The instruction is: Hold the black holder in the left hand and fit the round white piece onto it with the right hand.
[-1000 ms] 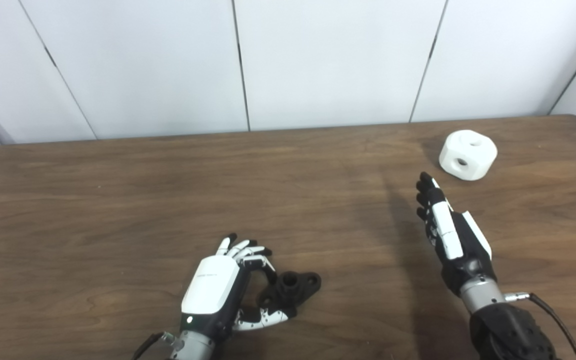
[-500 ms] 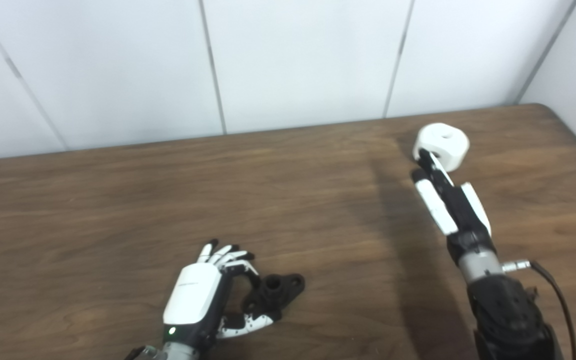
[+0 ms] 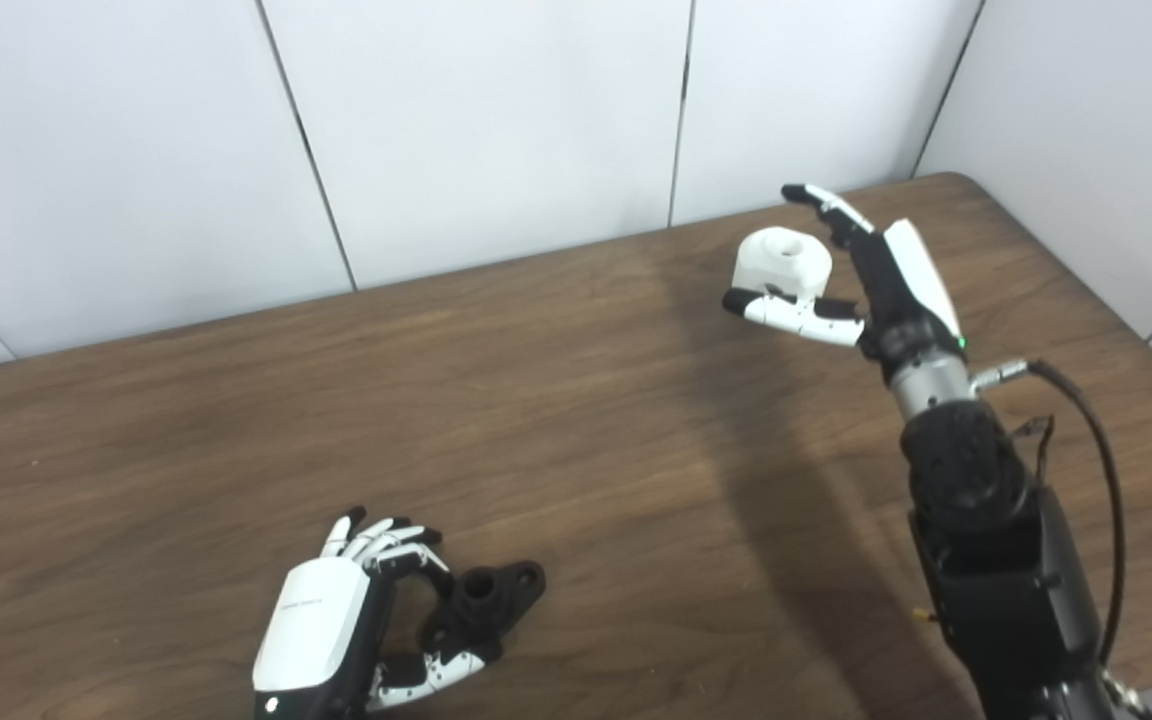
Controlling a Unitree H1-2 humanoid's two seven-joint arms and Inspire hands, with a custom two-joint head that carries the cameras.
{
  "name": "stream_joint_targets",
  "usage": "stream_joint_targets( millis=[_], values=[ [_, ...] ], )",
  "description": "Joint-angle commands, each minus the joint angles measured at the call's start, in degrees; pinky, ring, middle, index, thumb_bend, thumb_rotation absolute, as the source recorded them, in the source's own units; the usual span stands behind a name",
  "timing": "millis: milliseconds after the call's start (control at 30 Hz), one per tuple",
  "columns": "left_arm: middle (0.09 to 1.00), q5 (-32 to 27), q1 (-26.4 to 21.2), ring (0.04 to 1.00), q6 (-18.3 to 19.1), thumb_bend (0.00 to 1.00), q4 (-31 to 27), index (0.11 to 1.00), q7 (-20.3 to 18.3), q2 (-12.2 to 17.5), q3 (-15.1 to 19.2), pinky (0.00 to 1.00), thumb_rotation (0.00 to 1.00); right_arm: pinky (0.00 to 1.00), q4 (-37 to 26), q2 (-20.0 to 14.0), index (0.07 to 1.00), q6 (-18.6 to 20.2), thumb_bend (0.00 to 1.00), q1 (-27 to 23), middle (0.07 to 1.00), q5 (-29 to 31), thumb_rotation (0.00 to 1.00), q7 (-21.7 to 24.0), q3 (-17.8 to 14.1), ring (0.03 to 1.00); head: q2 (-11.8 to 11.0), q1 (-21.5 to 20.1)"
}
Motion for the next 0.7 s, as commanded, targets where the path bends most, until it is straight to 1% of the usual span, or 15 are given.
stream_joint_targets(
  millis=[0, 67, 133, 233, 400, 533, 667],
  values=[
    [0.754, 0.2, 0.3, 0.840, -0.4, 0.52, -0.4, 0.485, -0.6, 0.8, 0.5, 0.97, 0.04, 0.99, -0.2, -2.0, 0.844, -0.4, 0.80, -3.0, 0.969, -2.4, 0.43, 0.5, -0.7, 0.978, -0.1, -0.2],
    [0.751, 0.1, 0.3, 0.835, -0.7, 0.52, -0.3, 0.485, -0.7, 0.9, 0.8, 0.96, 0.04, 1.00, 1.4, -3.1, 0.830, -0.4, 0.82, -4.5, 0.984, -4.2, 0.41, 1.4, -0.6, 0.995, -0.2, -0.6],
    [0.749, 0.2, 0.3, 0.834, -0.8, 0.52, -0.3, 0.485, -0.9, 0.9, 1.0, 0.96, 0.04, 1.00, 2.8, -3.7, 0.811, -0.4, 0.85, -6.0, 0.997, -5.7, 0.38, 2.5, -0.8, 0.999, -0.8, -2.0],
    [0.748, 0.1, 0.4, 0.832, -0.9, 0.52, -0.5, 0.485, -1.3, 0.8, 1.3, 0.95, 0.04, 1.00, 5.4, -4.5, 0.804, -0.4, 0.89, -8.2, 1.000, -8.8, 0.34, 5.0, -1.0, 1.000, -1.1, -2.7],
    [0.746, 0.2, 0.4, 0.831, -0.9, 0.52, -0.9, 0.485, -2.1, 0.8, 1.7, 0.94, 0.04, 1.00, 10.2, -6.7, 0.825, -0.4, 0.94, -11.4, 1.000, -13.4, 0.34, 9.5, -0.2, 1.000, -1.4, -3.2],
    [0.742, 0.4, 0.4, 0.822, -1.0, 0.52, -0.9, 0.485, -2.3, 0.8, 2.1, 0.93, 0.04, 1.00, 14.4, -8.3, 0.826, -0.4, 0.97, -13.7, 1.000, -17.2, 0.35, 13.0, 0.6, 1.000, -1.6, -4.0],
    [0.742, 0.3, 0.4, 0.820, -1.2, 0.52, -1.0, 0.485, -2.4, 0.8, 2.3, 0.93, 0.04, 1.00, 18.6, -9.4, 0.823, -0.4, 0.99, -15.8, 1.000, -20.3, 0.34, 14.7, 1.5, 1.000, -1.6, -4.5]
  ],
)
